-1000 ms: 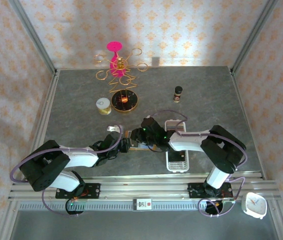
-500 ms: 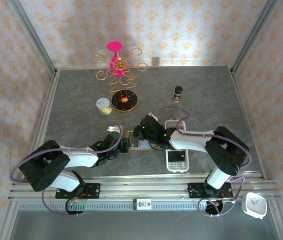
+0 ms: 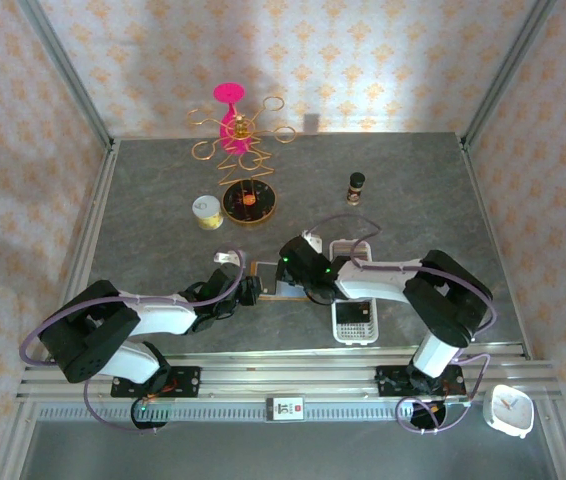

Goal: Put the credit cards into the card holder

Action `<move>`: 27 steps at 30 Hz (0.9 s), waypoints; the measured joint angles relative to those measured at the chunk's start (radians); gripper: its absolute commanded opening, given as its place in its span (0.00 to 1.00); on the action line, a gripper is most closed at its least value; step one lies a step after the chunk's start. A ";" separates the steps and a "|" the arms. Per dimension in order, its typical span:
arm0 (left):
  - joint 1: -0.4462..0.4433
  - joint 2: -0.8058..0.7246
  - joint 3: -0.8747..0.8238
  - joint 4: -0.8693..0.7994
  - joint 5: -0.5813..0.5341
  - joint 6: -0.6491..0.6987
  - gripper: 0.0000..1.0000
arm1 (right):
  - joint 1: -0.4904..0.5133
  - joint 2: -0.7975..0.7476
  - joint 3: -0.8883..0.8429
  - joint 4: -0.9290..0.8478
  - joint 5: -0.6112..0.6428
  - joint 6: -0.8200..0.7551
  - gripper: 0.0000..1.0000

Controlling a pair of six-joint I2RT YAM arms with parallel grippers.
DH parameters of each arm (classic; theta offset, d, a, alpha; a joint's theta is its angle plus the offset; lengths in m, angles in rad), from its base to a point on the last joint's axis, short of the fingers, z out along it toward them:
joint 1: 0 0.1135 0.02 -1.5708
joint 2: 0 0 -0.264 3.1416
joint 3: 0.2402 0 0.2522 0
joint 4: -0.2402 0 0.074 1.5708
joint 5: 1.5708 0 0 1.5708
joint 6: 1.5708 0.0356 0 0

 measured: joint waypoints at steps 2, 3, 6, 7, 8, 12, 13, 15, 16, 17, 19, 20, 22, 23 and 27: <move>0.000 0.000 0.000 0.000 0.000 0.000 0.31 | 0.000 0.001 0.000 -0.012 0.011 0.000 0.51; 0.000 0.000 0.000 0.000 0.000 0.000 0.31 | 0.000 0.001 0.000 -0.013 0.014 0.000 0.51; 0.000 0.000 0.000 0.000 0.000 0.000 0.31 | 0.000 0.000 -0.001 -0.019 0.024 0.000 0.51; 0.000 0.000 0.000 0.000 0.000 0.000 0.31 | 0.000 0.000 -0.001 -0.020 0.026 0.000 0.51; 0.000 0.000 0.000 0.000 0.000 0.000 0.31 | 0.000 0.000 -0.002 -0.021 0.029 0.000 0.51; 0.000 0.000 0.000 0.000 0.000 0.000 0.31 | 0.000 0.000 -0.003 -0.021 0.031 0.000 0.51; 0.000 0.000 0.000 0.000 0.000 0.000 0.30 | 0.000 0.000 -0.003 -0.021 0.031 0.001 0.51; 0.000 0.000 0.000 0.000 0.000 0.000 0.31 | 0.000 0.000 -0.003 -0.022 0.034 0.001 0.51; 0.000 0.000 0.000 0.000 0.000 0.000 0.30 | 0.000 0.000 -0.003 -0.023 0.036 0.001 0.51; 0.000 0.000 0.000 0.000 0.000 0.000 0.30 | 0.000 0.000 -0.004 -0.024 0.039 0.001 0.51; 0.000 0.000 0.000 0.000 0.000 0.000 0.30 | 0.000 0.000 -0.006 -0.024 0.043 0.001 0.51; 0.000 0.000 0.000 0.000 0.000 0.000 0.30 | 0.000 0.000 -0.008 -0.024 0.045 0.001 0.51; 0.000 0.000 0.000 0.000 0.000 0.000 0.30 | 0.000 0.000 -0.014 -0.024 0.045 0.001 0.51; 0.000 0.000 0.000 0.000 0.000 0.000 0.30 | 0.000 0.000 -0.014 -0.024 0.045 0.001 0.51; 0.000 0.000 0.000 0.000 0.000 0.000 0.30 | 0.000 0.000 -0.014 -0.022 0.043 0.002 0.51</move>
